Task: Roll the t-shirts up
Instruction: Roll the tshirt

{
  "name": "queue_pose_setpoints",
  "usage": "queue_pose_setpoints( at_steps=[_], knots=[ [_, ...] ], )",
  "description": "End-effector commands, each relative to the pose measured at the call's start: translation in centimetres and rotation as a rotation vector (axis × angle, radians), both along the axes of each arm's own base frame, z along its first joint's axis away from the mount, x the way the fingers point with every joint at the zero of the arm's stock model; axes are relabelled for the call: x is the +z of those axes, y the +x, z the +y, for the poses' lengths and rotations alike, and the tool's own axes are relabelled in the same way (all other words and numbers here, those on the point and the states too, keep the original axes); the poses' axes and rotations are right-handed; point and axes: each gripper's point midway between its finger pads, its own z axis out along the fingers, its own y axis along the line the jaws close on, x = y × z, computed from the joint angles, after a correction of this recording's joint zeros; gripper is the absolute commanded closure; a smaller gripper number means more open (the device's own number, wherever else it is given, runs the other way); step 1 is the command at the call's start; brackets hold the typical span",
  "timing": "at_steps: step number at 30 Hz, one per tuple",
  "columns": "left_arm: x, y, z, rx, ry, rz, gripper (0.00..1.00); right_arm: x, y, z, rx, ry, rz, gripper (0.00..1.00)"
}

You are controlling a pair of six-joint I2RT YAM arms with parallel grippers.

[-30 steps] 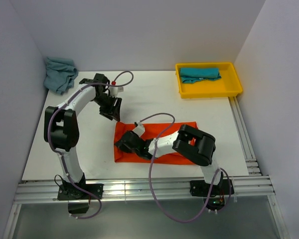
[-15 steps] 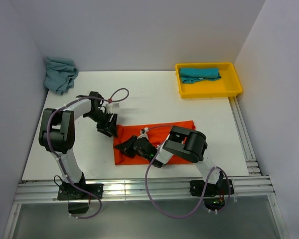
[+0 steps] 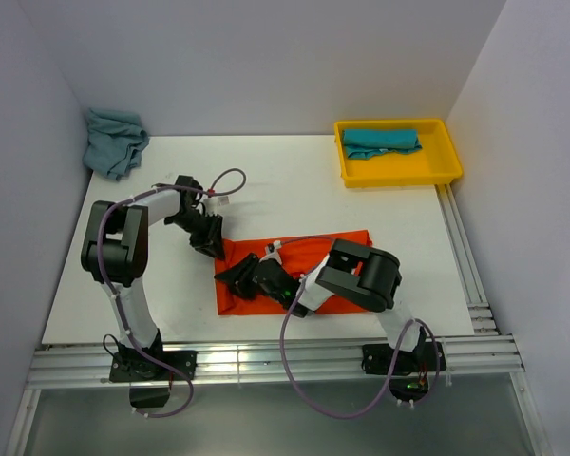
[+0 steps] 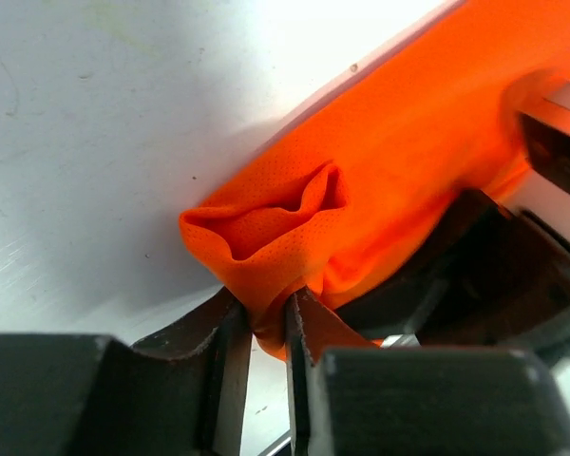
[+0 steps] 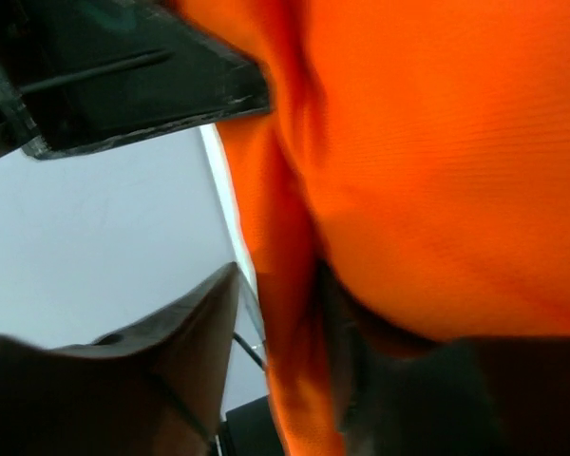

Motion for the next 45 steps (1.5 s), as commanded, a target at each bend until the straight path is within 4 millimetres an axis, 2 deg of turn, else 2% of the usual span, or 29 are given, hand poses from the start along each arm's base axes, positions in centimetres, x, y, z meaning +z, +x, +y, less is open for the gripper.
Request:
queue_pose_setpoints(
  at_steps=[1,2,3,4,5,7,9,10,11,12,18,21,22,24,26,27,28,30,31,36,37,38,40,43,44,45],
  knots=[
    [-0.3,1.8,0.9,0.023,0.107,-0.068,0.78,-1.4,-0.8,-1.0,0.02,-0.212,0.006,0.48],
    [-0.4,1.8,1.2,0.023,0.127,-0.074,0.79,-2.5,-1.1,-1.8,0.017,-0.286,0.017,0.44],
    [-0.4,1.7,1.2,0.021,0.136,-0.076,0.79,-2.4,-1.2,-1.9,0.019,-0.311,0.013,0.43],
    [-0.4,1.6,1.3,0.022,0.145,-0.078,0.8,-1.6,-1.5,-1.6,0.024,-0.316,0.0,0.43],
    [-0.4,1.6,1.3,0.018,0.154,-0.079,0.8,-2.4,-1.9,-2.3,0.029,-0.375,0.015,0.43],
    [-0.4,1.5,1.4,0.015,0.174,-0.088,0.81,-1.7,-2.0,-2.1,0.027,-0.408,0.001,0.43],
    [-0.3,1.7,1.5,0.012,0.197,-0.099,0.81,-2.4,-2.9,-2.9,0.032,-0.495,0.001,0.44],
    [-0.2,1.7,1.4,0.01,0.201,-0.103,0.81,-1.7,-3.1,-2.7,0.032,-0.503,-0.008,0.45],
    [-0.2,1.7,1.3,0.006,0.204,-0.101,0.81,-2.1,-4.0,-3.1,0.044,-0.55,-0.003,0.47],
    [-0.1,1.7,1.3,0.003,0.207,-0.103,0.81,-2.1,-4.1,-3.4,0.034,-0.572,-0.009,0.48],
    [0.0,1.7,0.7,-0.014,0.234,-0.116,0.81,-1.8,-6.4,-3.2,0.065,-0.655,-0.013,0.6],
    [0.2,1.6,0.4,-0.029,0.242,-0.127,0.81,-2.2,-6.9,-3.0,0.076,-0.679,-0.007,0.73],
    [0.3,1.6,0.3,-0.03,0.238,-0.129,0.8,-2.3,-7.2,-2.7,0.084,-0.665,-0.002,0.82],
    [0.6,1.6,0.1,-0.033,0.229,-0.135,0.75,-3.1,-7.6,-2.9,0.09,-0.658,0.011,0.85],
    [1.1,1.7,-0.2,-0.034,0.211,-0.143,0.7,-2.9,-7.7,-2.2,0.08,-0.585,0.027,0.89],
    [1.7,1.8,-0.4,-0.034,0.201,-0.151,0.64,-3.8,-8.2,-3.1,0.083,-0.579,0.042,0.89],
    [2.1,1.8,-0.6,-0.034,0.186,-0.153,0.61,-3.1,-7.9,-2.3,0.063,-0.497,0.046,0.91],
    [3.2,1.9,-1.3,-0.044,0.135,-0.162,0.55,-4.0,-8.2,-3.1,0.056,-0.459,0.072,0.93],
    [3.6,1.8,-1.2,-0.043,0.125,-0.157,0.54,-3.1,-7.7,-2.3,0.038,-0.382,0.075,0.94],
    [5.6,1.5,-1.9,-0.084,0.02,-0.165,0.47,-3.5,-7.5,-2.1,0.023,-0.257,0.12,0.95],
    [5.9,1.4,-1.7,-0.079,-0.002,-0.157,0.45,-2.7,-7.3,-1.6,0.02,-0.204,0.115,0.96],
    [6.4,1.5,-1.6,-0.094,-0.025,-0.17,0.42,-3.4,-7.3,-2.0,0.014,-0.201,0.128,0.96],
    [7.0,1.5,-1.3,-0.089,-0.069,-0.165,0.41,-2.5,-7.1,-1.4,0.007,-0.115,0.139,0.97],
    [7.5,1.0,-0.7,-0.094,-0.118,-0.147,0.4,-2.5,-6.9,-1.2,-0.003,-0.033,0.161,0.98],
    [7.3,0.6,-0.4,-0.104,-0.13,-0.138,0.4,-3.1,-6.9,-1.6,-0.012,-0.03,0.172,0.99],
    [7.4,0.3,-0.1,-0.104,-0.14,-0.133,0.4,-2.4,-6.8,-1.2,-0.016,0.016,0.172,0.99]
  ],
)
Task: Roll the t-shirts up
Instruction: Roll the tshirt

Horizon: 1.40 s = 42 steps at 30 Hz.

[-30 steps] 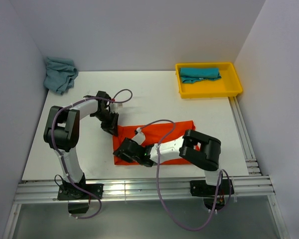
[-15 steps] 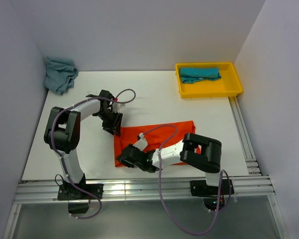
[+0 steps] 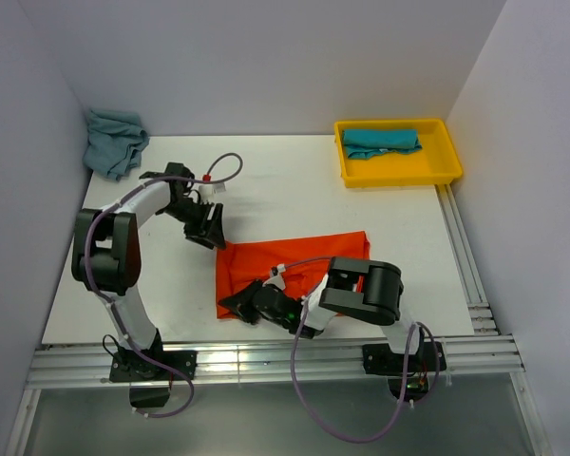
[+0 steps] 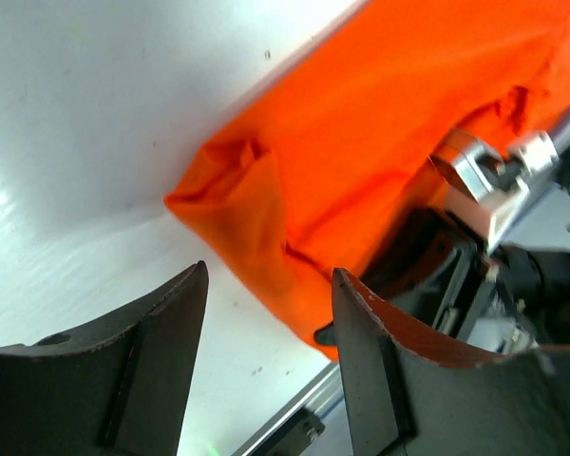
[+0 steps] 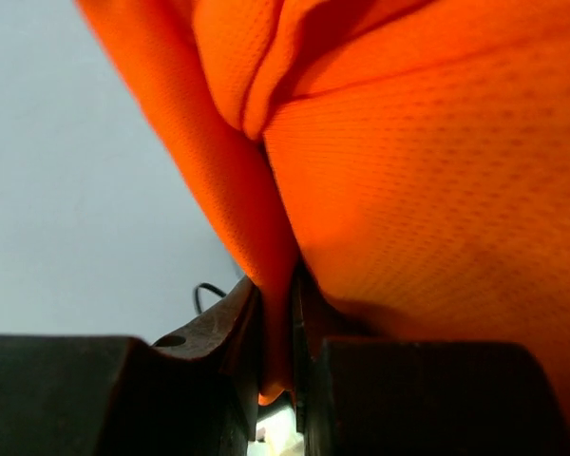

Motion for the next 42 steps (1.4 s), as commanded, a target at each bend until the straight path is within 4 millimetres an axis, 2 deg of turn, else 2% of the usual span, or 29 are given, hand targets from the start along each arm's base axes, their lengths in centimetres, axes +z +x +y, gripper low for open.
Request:
queue_pose_setpoints(
  at_steps=[1,5,11,14,17,19,20,21,22,25,26,27,29,30,31,33,34,35,37,38,39,40,42],
  knots=[
    [2.8,-0.6,0.4,-0.042,-0.123,-0.034,0.4,-1.3,-0.5,-0.6,-0.011,0.064,0.063,0.99],
    [1.3,-2.9,1.3,-0.078,-0.133,0.009,0.4,-1.6,-0.5,-0.6,-0.02,0.099,0.076,0.99],
    [-2.3,-4.1,1.4,-0.04,-0.121,0.092,0.42,-1.2,-0.5,-0.2,-0.022,0.16,0.08,1.0],
    [-3.3,-3.3,1.3,-0.001,-0.114,0.108,0.44,-1.4,-0.6,0.1,-0.014,0.153,0.082,1.0],
    [-3.3,-2.6,0.9,0.024,-0.112,0.112,0.49,-1.6,-0.7,0.2,0.001,0.121,0.075,1.0],
    [-3.5,-2.3,0.8,0.032,-0.081,0.106,0.54,-2.7,-1.0,-0.1,0.013,0.053,0.086,0.97],
    [-3.2,-1.9,0.7,0.034,-0.069,0.09,0.59,-2.2,-0.9,0.2,0.026,0.038,0.068,0.95],
    [-3.4,-1.9,0.7,0.025,-0.035,0.082,0.62,-3.8,-1.3,-0.4,0.035,-0.049,0.087,0.91],
    [-3.4,-1.8,0.6,0.024,-0.016,0.078,0.64,-4.0,-1.3,-0.5,0.043,-0.084,0.084,0.87],
    [-3.5,-1.8,0.5,-0.004,0.06,0.046,0.7,-4.8,-1.5,-1.0,0.075,-0.223,0.077,0.71],
    [-3.4,-1.8,0.5,-0.01,0.076,0.033,0.72,-4.0,-1.4,-0.7,0.086,-0.238,0.056,0.65],
    [-3.4,-1.9,0.3,-0.026,0.095,0.023,0.72,-4.8,-1.8,-1.6,0.096,-0.301,0.067,0.55],
    [-3.6,-1.7,0.7,-0.033,0.14,0.009,0.74,-4.2,-1.6,-2.0,0.096,-0.342,0.045,0.45],
    [-3.7,-1.8,0.8,-0.041,0.157,0.009,0.74,-4.8,-1.9,-2.9,0.101,-0.398,0.054,0.43],
    [-3.7,-1.6,1.0,-0.046,0.18,-0.004,0.75,-3.9,-1.7,-2.8,0.098,-0.406,0.035,0.41],
    [-3.9,-1.6,1.2,-0.057,0.206,-0.01,0.75,-4.2,-2.2,-4.0,0.111,-0.492,0.026,0.38],
    [-4.0,-1.5,1.5,-0.061,0.232,-0.019,0.75,-3.1,-1.9,-3.6,0.109,-0.5,-0.002,0.38],
    [-4.0,-1.6,1.5,-0.066,0.24,-0.022,0.75,-3.4,-2.2,-4.6,0.113,-0.563,0.004,0.37],
    [-4.0,-1.5,1.5,-0.07,0.256,-0.029,0.75,-2.4,-2.7,-4.0,0.136,-0.588,-0.017,0.37],
    [-4.0,-1.5,1.6,-0.074,0.265,-0.03,0.76,-2.8,-2.9,-4.8,0.146,-0.651,-0.015,0.36],
    [-4.0,-1.5,1.5,-0.076,0.269,-0.031,0.76,-2.4,-3.2,-4.7,0.161,-0.665,-0.022,0.37],
    [-4.1,-1.5,1.5,-0.077,0.275,-0.032,0.76,-1.6,-3.5,-3.6,0.187,-0.666,-0.049,0.36],
    [-4.2,-1.6,1.4,-0.088,0.286,-0.034,0.76,-1.2,-4.0,-4.0,0.202,-0.727,-0.066,0.36]
  ],
)
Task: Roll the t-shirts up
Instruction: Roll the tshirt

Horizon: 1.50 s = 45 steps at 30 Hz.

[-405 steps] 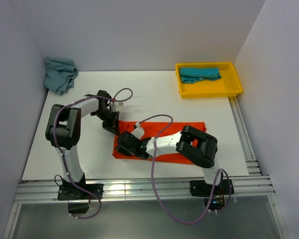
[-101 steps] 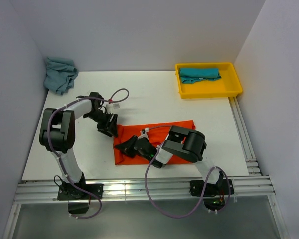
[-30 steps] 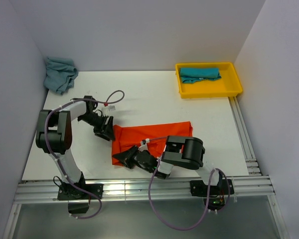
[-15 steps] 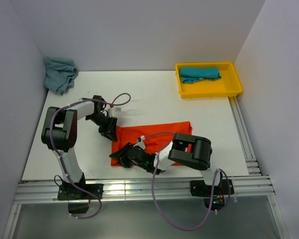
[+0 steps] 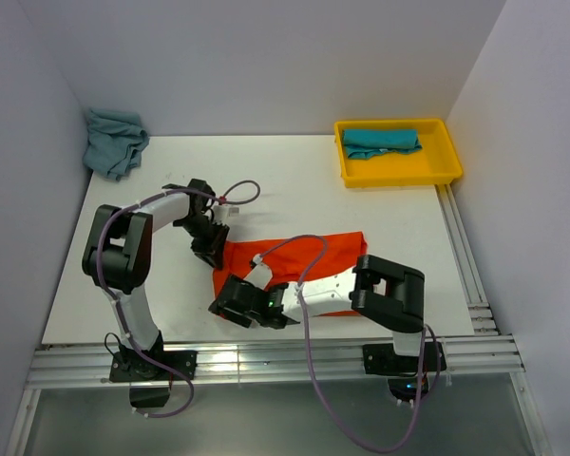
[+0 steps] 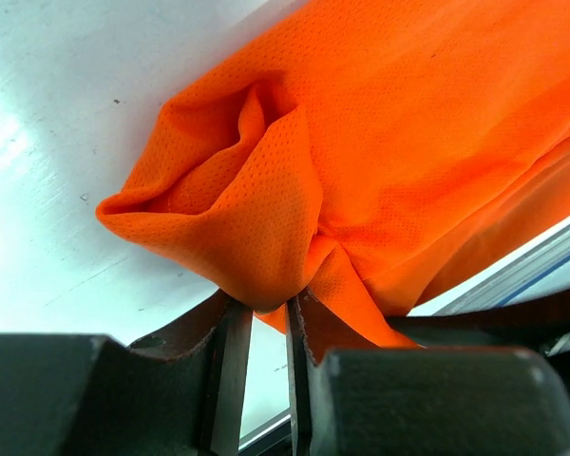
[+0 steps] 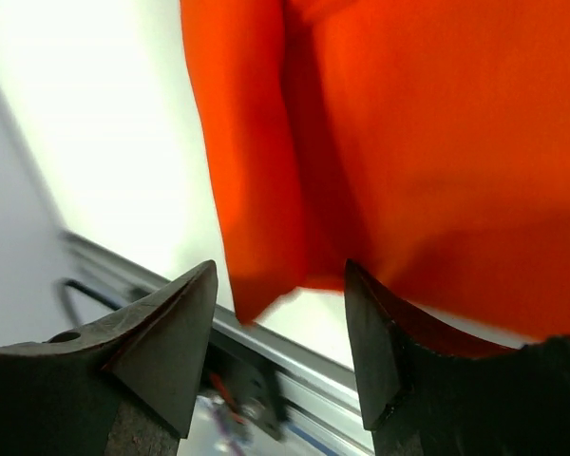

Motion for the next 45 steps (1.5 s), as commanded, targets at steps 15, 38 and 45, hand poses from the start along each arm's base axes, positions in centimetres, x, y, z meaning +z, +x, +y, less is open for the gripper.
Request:
queue_pose_setpoints(
  at_steps=[15,38,45],
  knots=[
    [0.9,1.7,-0.2,-0.053,0.093,-0.119,0.76,8.5,2.8,-3.2,0.035,-0.36,-0.303,0.56],
    [1.9,2.0,-1.0,-0.063,0.108,-0.13,0.76,1.9,9.0,0.9,0.038,-0.543,-0.274,0.57],
    [1.7,1.8,-1.1,-0.059,0.107,-0.126,0.76,0.0,7.0,0.7,0.044,-0.603,-0.239,0.52]
  ],
)
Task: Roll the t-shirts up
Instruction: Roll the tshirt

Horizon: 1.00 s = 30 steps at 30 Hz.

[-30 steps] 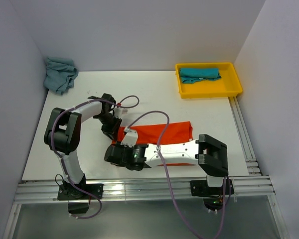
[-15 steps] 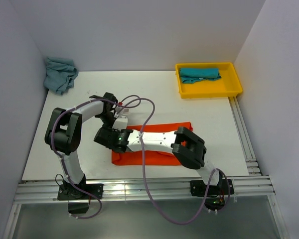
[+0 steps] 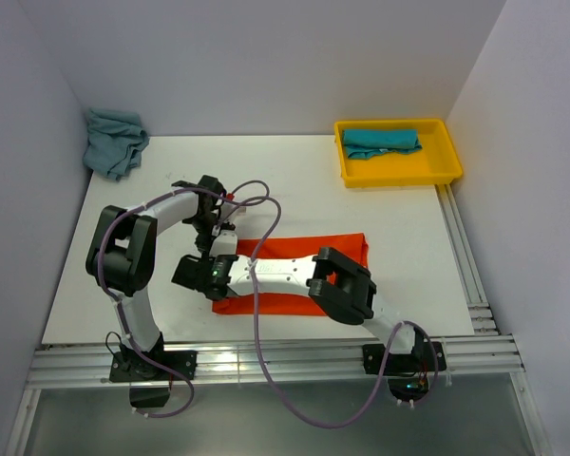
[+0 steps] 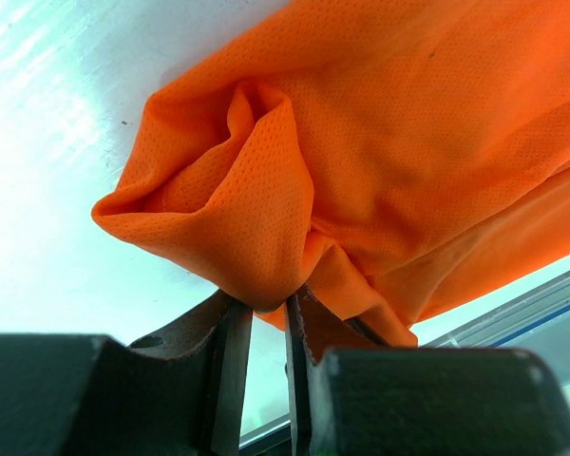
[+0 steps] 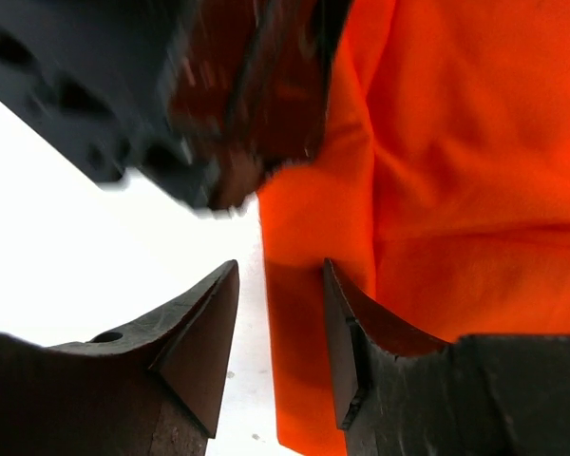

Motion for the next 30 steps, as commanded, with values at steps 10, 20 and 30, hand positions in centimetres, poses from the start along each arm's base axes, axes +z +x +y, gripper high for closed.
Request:
queue_pose_setpoints(
  at_steps=[10,20,30],
  knots=[
    [1.1,1.0,-0.7,0.003,-0.009,-0.056,0.76,-2.7,-2.9,-1.8,-0.035,-0.181,0.043,0.5],
    [1.4,1.2,-0.7,0.03,-0.011,-0.077,0.75,-4.2,-4.8,-4.2,-0.072,-0.303,0.077,0.52],
    [1.7,1.4,-1.1,0.041,-0.027,-0.085,0.73,-5.3,-5.7,-3.8,-0.045,-0.298,0.093,0.69]
  ],
)
